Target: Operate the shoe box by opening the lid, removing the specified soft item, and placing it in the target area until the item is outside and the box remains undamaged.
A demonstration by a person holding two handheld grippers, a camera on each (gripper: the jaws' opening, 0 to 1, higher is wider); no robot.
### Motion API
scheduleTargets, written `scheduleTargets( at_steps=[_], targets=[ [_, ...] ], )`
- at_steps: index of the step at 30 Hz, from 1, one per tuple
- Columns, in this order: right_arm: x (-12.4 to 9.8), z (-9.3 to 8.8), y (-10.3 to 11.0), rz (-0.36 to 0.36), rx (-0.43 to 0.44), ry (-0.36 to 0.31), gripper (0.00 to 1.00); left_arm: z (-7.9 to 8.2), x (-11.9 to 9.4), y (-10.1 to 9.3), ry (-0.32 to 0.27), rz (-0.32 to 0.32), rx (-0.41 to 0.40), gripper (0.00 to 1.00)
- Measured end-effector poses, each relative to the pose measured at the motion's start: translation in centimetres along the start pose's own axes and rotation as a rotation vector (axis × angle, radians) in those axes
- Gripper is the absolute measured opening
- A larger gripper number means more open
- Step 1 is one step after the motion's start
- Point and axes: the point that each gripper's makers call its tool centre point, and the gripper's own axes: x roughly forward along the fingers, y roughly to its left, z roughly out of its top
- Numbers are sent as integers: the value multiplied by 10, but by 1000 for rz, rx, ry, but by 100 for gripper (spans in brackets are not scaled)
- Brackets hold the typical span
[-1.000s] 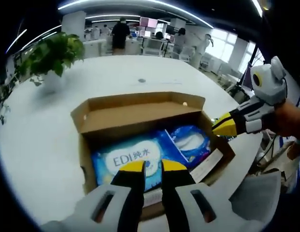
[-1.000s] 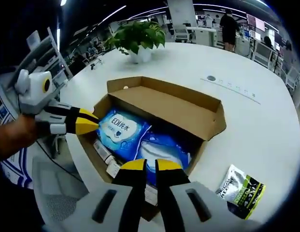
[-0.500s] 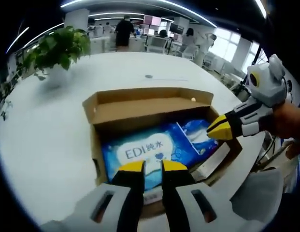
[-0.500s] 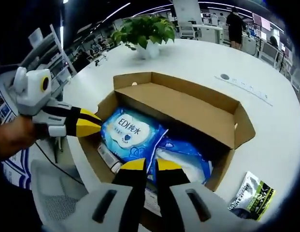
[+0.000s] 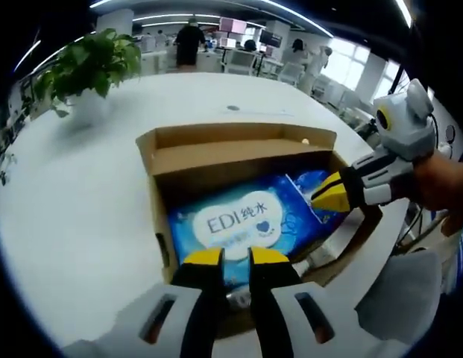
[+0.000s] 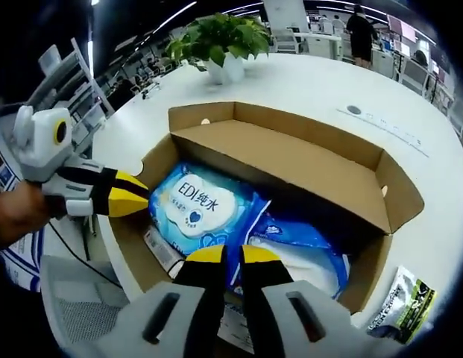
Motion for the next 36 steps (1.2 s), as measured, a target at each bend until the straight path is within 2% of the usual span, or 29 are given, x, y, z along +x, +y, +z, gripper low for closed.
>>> scheduleTargets(
  at_steps=[9, 18, 24, 31, 36],
  targets=[
    [5, 2, -10, -28, 3, 1, 5, -3, 5, 4, 9, -13, 1, 10],
    [17, 6, 0, -8, 6, -8, 5, -4, 8, 7, 16, -19, 6, 10],
    [27, 2, -7, -14, 21, 3, 4, -4, 9, 6, 18, -24, 9, 10],
    [24, 2, -5, -24, -7, -4, 0, -5, 7, 9, 18, -19, 10, 10],
    [14, 3, -6, -33, -13, -14, 0, -5, 6, 10, 15, -12, 7, 10]
  ],
)
